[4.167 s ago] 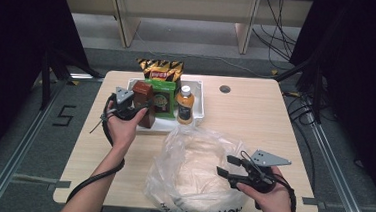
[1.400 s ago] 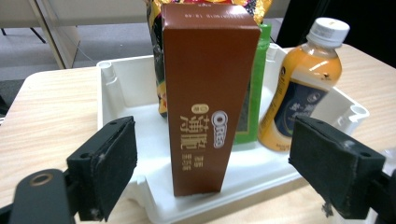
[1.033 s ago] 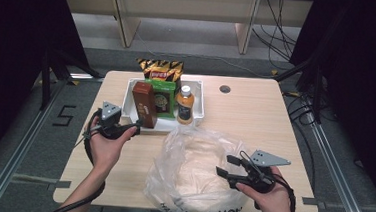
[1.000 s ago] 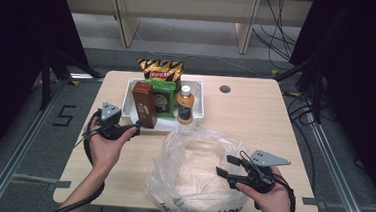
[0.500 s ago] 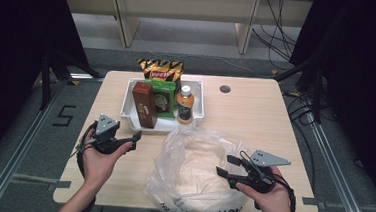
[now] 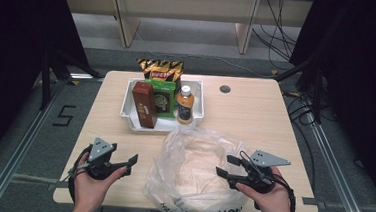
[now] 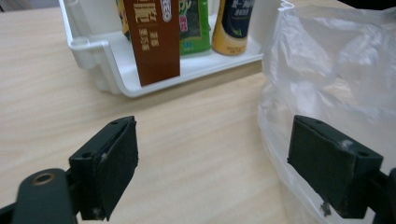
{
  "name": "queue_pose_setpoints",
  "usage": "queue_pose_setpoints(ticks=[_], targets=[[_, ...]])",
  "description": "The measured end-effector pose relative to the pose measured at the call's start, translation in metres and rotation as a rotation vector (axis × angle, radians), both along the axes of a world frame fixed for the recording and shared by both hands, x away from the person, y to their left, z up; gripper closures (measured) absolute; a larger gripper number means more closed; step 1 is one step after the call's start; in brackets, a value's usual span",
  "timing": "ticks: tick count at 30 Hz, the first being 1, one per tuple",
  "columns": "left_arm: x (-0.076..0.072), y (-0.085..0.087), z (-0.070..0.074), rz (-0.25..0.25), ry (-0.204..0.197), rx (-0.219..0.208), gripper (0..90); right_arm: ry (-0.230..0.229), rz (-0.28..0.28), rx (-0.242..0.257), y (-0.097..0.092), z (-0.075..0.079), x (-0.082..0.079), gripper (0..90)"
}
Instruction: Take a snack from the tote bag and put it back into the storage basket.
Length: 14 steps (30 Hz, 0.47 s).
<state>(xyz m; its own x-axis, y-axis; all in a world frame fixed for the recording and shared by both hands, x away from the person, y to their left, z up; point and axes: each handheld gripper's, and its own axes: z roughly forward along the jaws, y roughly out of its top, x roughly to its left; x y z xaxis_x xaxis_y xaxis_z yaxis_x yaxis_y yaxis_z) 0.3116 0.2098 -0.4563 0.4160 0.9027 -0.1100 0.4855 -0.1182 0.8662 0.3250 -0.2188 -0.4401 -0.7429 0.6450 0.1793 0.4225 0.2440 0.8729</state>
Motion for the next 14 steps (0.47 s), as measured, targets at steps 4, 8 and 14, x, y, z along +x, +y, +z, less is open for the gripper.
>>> queue_pose_setpoints(ticks=[4,8,14], targets=[[-0.017,0.004,-0.006,0.008,0.016,-0.027,15.9,-0.002,0.0,0.0,0.0,0.0,0.0,39.7],[-0.024,0.003,-0.005,0.012,0.009,-0.037,15.9,0.012,-0.01,0.01,0.0,0.0,-0.002,39.4],[-0.02,0.005,-0.006,0.025,0.008,-0.03,15.9,0.002,0.002,0.011,-0.001,-0.001,0.0,37.7]])
